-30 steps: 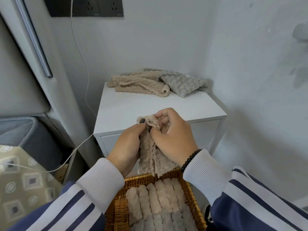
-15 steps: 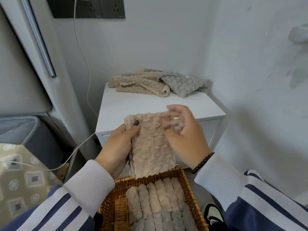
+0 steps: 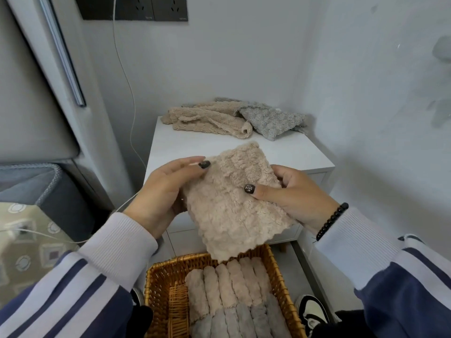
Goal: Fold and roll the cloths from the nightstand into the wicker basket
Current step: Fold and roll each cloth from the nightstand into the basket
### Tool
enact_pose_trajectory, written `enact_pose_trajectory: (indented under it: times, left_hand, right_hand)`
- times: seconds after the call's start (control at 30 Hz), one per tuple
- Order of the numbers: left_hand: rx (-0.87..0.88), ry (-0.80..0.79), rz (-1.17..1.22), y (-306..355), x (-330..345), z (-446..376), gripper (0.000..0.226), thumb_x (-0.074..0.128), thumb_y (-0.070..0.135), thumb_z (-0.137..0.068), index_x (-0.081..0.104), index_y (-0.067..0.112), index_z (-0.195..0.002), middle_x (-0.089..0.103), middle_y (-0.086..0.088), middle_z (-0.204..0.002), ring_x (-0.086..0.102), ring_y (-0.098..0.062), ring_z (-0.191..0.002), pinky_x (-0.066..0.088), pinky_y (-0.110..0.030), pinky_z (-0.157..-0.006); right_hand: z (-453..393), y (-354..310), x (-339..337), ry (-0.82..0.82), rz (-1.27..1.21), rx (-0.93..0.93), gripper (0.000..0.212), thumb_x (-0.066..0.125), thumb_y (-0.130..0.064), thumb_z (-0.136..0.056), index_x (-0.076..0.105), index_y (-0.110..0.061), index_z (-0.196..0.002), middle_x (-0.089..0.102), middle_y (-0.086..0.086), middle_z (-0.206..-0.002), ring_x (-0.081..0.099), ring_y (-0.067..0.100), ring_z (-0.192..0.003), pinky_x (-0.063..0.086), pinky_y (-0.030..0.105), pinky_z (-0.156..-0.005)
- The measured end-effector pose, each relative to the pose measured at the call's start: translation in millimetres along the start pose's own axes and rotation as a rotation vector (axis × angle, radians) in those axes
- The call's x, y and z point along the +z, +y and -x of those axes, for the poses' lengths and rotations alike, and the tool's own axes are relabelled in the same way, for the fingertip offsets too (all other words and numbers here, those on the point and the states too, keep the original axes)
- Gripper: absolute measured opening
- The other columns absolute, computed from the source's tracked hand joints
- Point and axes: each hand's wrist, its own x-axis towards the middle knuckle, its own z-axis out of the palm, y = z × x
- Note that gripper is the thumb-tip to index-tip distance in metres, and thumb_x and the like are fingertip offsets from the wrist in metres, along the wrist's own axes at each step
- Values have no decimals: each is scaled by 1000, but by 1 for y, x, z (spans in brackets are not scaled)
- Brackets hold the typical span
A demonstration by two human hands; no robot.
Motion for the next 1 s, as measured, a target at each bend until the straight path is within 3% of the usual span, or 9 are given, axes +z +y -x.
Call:
enact_pose_trajectory:
  times: [0.13,0.23,0.33,0.43,0.5,0.57,0.73,0.93,1.0]
  left_hand:
    - [-88,-293,-329,1,-3,5,54,84,35,-50,74,18,-101,75,-6,-96,73,-23,-88,58,-26,-67]
    - [-136,-410,-409,-5,3,10,30,90,30,-62,78,21,-87,76,-6,-95,73,-21,-87,58,-27,-72]
    - [-124,-348,-266,-5,10,13,23,73,20,-70,72,15,-92,76,-7,-91,73,-19,-81,58,-25,-67]
    - [-76,-233,-56,0,15,17,24,64,17,-72,68,10,-95,76,-6,-86,73,-17,-75,58,-24,-60]
    - [-53,-169,46,1,17,18,20,61,15,-79,67,10,-97,76,-6,-87,73,-17,-76,58,-24,-60]
    - [-64,-137,109,0,17,18,18,58,14,-86,66,8,-100,76,-7,-90,73,-18,-78,58,-25,-61]
    - [-23,-99,-14,-4,17,15,16,59,15,-90,66,10,-104,76,-5,-92,73,-16,-78,57,-22,-60]
    - [-8,-205,-139,-3,15,19,48,73,19,-64,62,21,-111,75,7,-99,72,-12,-88,57,-20,-66]
    - [12,-198,-181,-5,14,20,55,76,18,-59,61,22,-111,75,7,-101,72,-12,-91,57,-20,-69]
  right_hand:
    - [5,-4,-3,-127,224,-7,30,78,-15,-76,66,-22,-102,73,-6,-96,70,6,-86,57,23,-76]
    - [8,-7,-3,-166,306,2,30,80,-14,-73,66,-25,-97,70,-13,-88,67,-4,-77,52,13,-69]
    - [7,-11,-9,-42,249,17,31,83,-17,-68,67,-20,-95,72,-3,-94,70,8,-82,57,26,-77]
    - [6,-12,-14,77,-198,97,46,83,-18,-61,69,-9,-104,70,13,-105,67,23,-86,55,41,-83]
    - [6,-9,-11,27,-418,177,62,87,-21,-60,65,-3,-115,67,19,-113,64,28,-92,55,43,-83]
    - [8,-5,-3,-74,-498,235,60,87,-26,-55,70,-5,-108,69,17,-113,66,27,-94,54,46,-88]
    - [10,-2,1,-88,-428,198,33,72,-9,-67,68,-5,-100,74,11,-98,72,21,-85,59,31,-78]
    - [8,2,-2,-1,-208,130,37,77,-14,-67,67,-7,-101,75,8,-98,71,22,-94,56,35,-86]
    - [10,1,1,-4,-121,110,49,82,-26,-57,67,-11,-101,75,4,-99,70,20,-95,55,36,-88]
